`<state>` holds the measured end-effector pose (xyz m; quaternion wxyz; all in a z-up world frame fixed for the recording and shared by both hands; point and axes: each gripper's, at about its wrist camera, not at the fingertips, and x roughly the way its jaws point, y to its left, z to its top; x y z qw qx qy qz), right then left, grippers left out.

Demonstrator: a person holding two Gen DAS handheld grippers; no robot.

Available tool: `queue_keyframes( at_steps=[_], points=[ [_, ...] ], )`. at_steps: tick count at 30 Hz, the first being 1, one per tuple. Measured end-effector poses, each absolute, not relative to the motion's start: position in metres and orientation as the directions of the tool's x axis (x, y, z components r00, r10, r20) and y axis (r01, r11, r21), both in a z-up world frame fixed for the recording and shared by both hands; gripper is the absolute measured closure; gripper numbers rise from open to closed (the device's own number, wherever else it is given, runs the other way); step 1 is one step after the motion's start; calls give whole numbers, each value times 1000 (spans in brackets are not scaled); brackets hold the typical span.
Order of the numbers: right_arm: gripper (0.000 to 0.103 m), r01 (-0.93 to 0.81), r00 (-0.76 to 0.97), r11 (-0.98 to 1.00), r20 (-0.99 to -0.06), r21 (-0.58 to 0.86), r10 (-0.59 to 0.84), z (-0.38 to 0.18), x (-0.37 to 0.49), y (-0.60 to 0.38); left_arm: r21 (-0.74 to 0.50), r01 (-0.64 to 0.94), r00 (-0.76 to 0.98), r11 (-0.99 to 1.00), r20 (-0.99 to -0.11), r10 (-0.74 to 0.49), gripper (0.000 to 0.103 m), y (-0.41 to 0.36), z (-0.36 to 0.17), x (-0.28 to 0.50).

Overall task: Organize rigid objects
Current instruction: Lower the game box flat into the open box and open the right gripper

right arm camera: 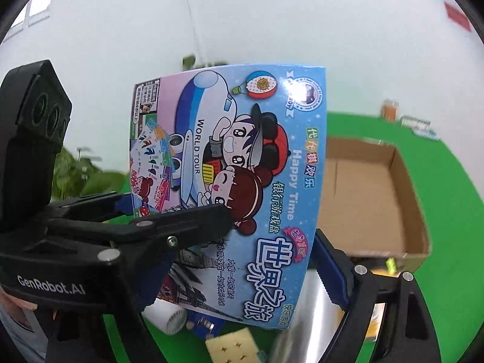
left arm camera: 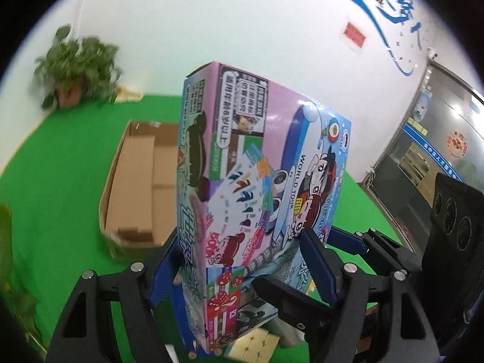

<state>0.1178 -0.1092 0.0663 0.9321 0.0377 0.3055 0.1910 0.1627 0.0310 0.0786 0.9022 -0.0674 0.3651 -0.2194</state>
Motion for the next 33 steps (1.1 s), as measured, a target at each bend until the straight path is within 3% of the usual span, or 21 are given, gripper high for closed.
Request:
queue_keyframes(
  at_steps=[8,15,27,33],
  points=[
    [19,-300,784,941,-521,159,338,116,131,-128,-259,377,664,889,-594,-454,27,17,115,199],
    [19,-284,776,939,-529,192,343,131,166,-135,-243,371,650,896,-622,-437,27,12,125,237],
    [20,-260,698,942,-633,213,336,106,223,-114,-316,321,553,893,-703,-448,27,14,78,295],
    [20,-244,651,940,-678,239,342,65,261,-115,-333,292,499,896,-746,-440,27,10,45,317]
  ],
)
